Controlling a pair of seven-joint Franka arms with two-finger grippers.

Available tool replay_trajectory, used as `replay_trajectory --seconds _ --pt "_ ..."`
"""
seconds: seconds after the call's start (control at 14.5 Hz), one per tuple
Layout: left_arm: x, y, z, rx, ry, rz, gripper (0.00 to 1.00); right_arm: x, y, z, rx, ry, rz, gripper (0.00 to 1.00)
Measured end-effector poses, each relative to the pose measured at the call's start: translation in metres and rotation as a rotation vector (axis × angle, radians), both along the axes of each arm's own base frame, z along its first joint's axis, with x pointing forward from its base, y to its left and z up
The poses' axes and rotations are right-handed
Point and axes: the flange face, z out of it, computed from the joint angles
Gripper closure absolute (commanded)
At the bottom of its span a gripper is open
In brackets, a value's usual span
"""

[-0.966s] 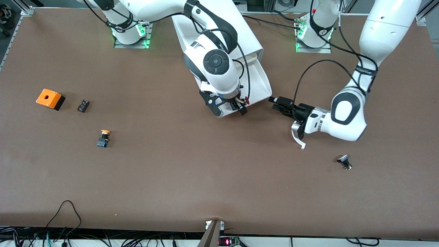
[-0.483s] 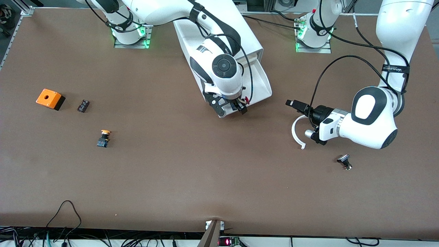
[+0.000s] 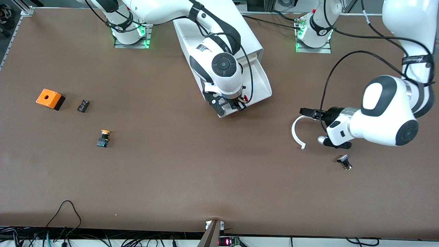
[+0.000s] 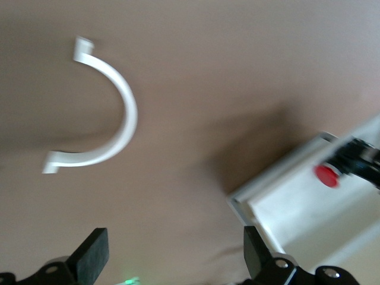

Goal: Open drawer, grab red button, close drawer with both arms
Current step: 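Lift the red button out with the right gripper while the left gripper withdraws, then push the drawer shut with the left gripper while the right gripper carries the button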

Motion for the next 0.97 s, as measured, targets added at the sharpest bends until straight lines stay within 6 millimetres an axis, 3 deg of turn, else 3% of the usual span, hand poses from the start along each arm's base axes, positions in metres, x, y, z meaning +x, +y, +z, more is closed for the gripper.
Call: replay_trajectory --seconds 0.21,0.48,0.69,0.97 --pt "0.008 0.002 0.042 0.170 -0.072 -0.013 0.00 0.000 0.000 0.002 0.001 -0.004 0.001 1.00" --pt "0.011 -0.036 0.074 0.339 -0.185 -0.084 0.00 0.003 -0.003 0.019 -0.011 -0.004 0.004 1.00" --pt "0.011 -0.047 0.071 0.366 -0.191 -0.036 0.00 0.024 -0.022 0.059 0.008 -0.035 0.019 1.00" --pt "0.021 -0.065 0.041 0.324 -0.182 0.249 0.00 0.070 -0.088 0.125 0.090 -0.089 0.204 1.00"
